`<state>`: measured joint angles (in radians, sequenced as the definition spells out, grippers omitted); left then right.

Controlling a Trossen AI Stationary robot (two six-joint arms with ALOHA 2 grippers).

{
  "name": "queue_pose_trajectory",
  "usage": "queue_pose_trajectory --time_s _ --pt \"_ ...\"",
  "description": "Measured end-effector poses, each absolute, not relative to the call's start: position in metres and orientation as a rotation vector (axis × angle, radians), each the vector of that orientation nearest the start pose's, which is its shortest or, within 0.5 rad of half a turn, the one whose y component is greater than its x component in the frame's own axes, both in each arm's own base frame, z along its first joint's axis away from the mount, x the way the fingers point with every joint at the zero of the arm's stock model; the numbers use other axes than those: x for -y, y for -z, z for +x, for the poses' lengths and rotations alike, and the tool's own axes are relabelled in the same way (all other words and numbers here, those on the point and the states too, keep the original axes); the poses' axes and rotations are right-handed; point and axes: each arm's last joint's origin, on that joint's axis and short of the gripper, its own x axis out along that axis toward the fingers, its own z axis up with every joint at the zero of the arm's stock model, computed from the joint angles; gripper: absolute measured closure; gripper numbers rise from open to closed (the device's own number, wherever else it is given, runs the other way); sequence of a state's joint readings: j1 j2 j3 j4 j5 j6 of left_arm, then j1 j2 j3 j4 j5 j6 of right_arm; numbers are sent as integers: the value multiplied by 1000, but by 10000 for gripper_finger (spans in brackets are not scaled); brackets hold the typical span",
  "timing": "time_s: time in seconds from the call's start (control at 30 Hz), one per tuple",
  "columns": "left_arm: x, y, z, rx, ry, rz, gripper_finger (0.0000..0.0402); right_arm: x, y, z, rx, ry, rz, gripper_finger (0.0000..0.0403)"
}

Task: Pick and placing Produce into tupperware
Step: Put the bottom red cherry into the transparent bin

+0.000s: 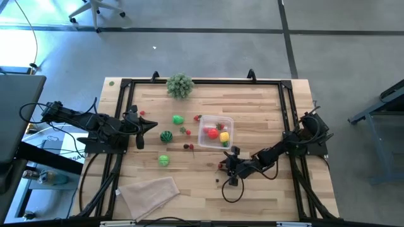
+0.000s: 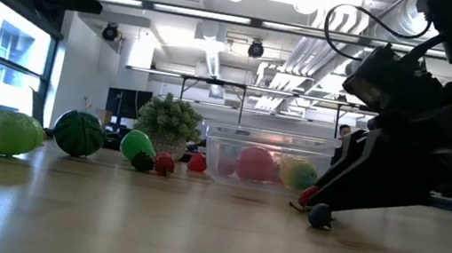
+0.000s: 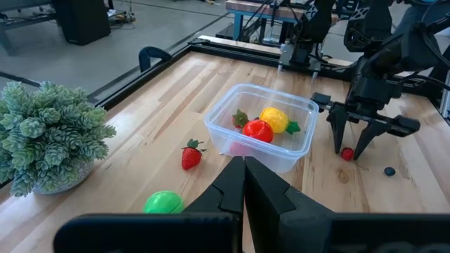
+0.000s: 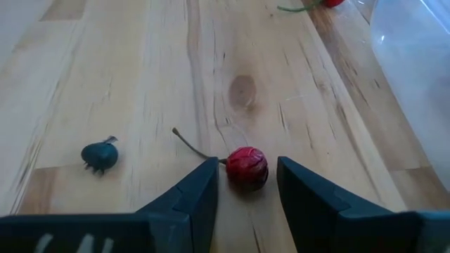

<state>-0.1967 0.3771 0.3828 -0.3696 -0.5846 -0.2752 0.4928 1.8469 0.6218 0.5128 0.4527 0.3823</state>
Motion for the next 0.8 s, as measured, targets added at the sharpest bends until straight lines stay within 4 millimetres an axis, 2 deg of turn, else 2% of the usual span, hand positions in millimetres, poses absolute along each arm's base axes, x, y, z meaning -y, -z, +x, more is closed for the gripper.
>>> queue_pose_trajectory --time_s 0.2,0.47,0.8 --pt "5 -229 106 -283 -426 -130 401 -132 -86 273 -627 83 46 272" --pt "5 -229 106 -283 -426 -130 401 -132 -86 273 -632 71 51 312" --pt "5 -229 106 -283 -426 -130 401 -132 -86 273 -631 71 58 342"
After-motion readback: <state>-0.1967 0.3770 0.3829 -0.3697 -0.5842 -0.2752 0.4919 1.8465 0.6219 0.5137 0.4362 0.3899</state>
